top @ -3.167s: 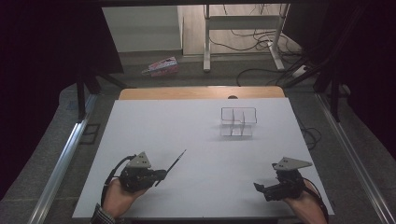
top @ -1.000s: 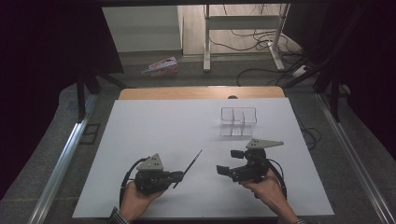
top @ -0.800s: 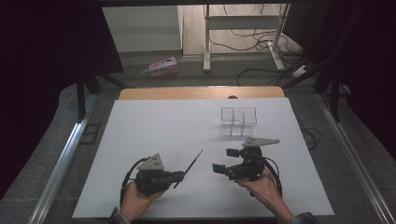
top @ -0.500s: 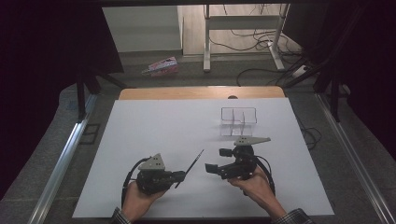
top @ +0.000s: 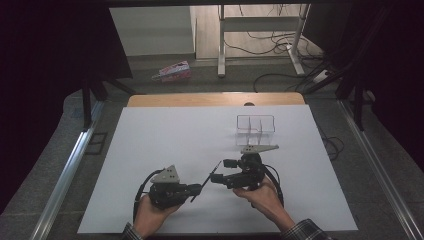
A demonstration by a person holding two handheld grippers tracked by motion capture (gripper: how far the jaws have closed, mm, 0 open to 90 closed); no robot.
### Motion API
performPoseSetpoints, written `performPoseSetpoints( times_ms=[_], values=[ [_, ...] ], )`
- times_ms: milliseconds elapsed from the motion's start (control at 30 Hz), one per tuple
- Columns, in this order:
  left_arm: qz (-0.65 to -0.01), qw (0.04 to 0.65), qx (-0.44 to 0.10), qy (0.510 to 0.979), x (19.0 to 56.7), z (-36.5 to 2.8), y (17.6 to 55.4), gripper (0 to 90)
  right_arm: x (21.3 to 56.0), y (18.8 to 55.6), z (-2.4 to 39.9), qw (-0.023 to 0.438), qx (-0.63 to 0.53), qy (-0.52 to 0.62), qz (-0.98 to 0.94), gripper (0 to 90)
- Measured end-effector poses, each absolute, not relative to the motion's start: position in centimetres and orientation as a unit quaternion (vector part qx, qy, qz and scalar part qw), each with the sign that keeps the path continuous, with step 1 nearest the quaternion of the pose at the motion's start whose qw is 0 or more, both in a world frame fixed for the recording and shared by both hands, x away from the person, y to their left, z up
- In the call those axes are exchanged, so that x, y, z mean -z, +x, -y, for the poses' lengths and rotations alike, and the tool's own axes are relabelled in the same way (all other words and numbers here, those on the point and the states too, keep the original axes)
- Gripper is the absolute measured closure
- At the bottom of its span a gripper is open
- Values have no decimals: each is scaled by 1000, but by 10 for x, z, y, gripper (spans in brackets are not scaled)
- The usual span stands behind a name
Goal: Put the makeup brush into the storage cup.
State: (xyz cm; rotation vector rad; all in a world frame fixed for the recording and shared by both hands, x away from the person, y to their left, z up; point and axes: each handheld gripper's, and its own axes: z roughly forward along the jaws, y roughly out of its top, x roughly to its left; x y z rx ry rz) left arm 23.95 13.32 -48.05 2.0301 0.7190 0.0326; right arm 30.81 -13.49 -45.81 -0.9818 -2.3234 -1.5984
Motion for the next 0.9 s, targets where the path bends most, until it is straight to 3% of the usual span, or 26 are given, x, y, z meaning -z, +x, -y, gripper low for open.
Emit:
performPoseSetpoints(
  times_ms=[167,233,300,367,433,467,500,700,900],
  values=[
    [-293,474,-13,830,481,-132,239,859,458,309,132,80,537,-331,772,212],
    [-293,475,-13,830,481,-132,239,859,459,310,132,99,539,-328,769,315],
    [-292,474,-13,831,481,-131,239,858,460,310,132,107,541,-328,767,356],
    [-291,475,-12,831,481,-131,239,858,459,310,132,120,546,-326,762,490],
    [-290,474,-11,831,481,-131,239,859,460,311,134,139,553,-322,756,744],
    [-289,474,-11,832,481,-130,239,858,460,312,135,151,560,-322,749,824],
    [-288,473,-12,833,481,-130,239,856,462,314,137,189,566,-327,733,846],
    [-285,464,-20,839,484,-128,239,818,461,313,136,180,559,-315,745,848],
    [-292,453,-36,842,483,-127,239,542,459,311,137,158,549,-310,760,848]
  ],
)
